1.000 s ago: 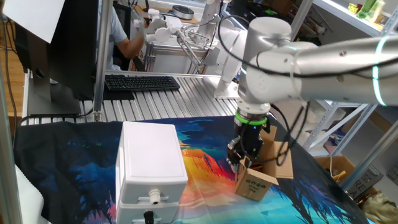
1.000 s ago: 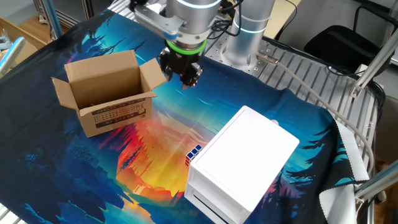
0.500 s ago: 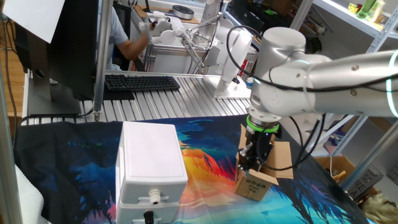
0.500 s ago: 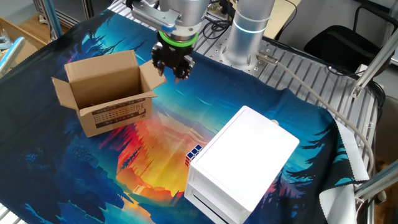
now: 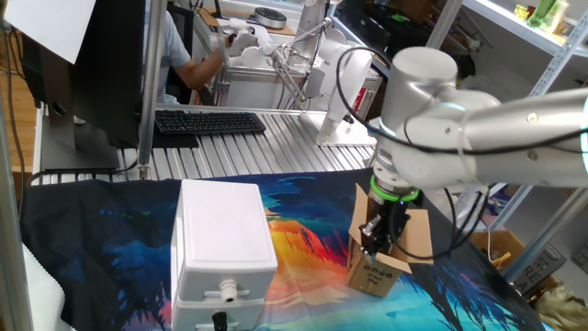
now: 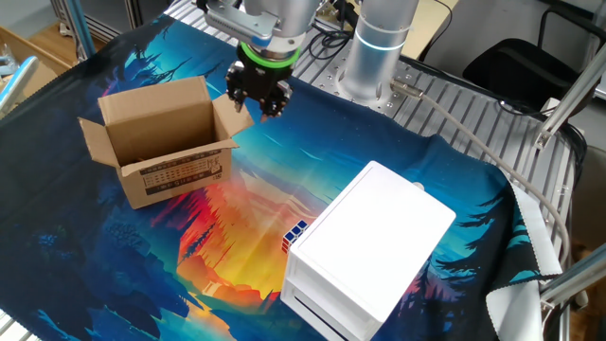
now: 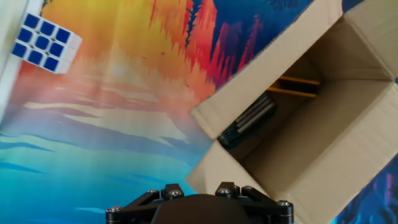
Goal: Cover the box
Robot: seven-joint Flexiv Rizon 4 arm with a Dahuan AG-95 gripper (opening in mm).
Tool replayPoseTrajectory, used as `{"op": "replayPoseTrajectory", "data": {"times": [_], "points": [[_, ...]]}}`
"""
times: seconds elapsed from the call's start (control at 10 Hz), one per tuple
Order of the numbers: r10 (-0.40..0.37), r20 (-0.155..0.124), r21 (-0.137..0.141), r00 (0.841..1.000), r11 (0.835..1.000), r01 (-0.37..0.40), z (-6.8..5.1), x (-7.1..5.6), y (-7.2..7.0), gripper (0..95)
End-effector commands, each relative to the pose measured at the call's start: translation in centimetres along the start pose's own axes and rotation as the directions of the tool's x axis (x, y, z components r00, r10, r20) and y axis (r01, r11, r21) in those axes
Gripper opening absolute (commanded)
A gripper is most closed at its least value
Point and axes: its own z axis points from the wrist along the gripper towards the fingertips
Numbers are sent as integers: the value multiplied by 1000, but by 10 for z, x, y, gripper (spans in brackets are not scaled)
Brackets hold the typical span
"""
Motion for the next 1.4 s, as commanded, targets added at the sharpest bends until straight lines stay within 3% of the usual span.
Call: {"op": "replayPoseTrajectory", "data": {"times": [0.1, 0.3, 0.6, 0.9, 1.1, 1.4], "points": [[-1, 15, 3, 1000, 1000, 1, 8, 8, -3, 380], [-1, 20, 11, 1000, 1000, 1, 8, 10, -2, 380], [-1, 42, 46, 999, 999, -1, 8, 9, -3, 380], [-2, 51, 51, 999, 999, -1, 9, 4, -9, 380], [-2, 50, 53, 999, 999, -1, 2, 0, -15, 380], [-1, 41, 76, 999, 997, -2, -16, -19, -25, 380]]}}
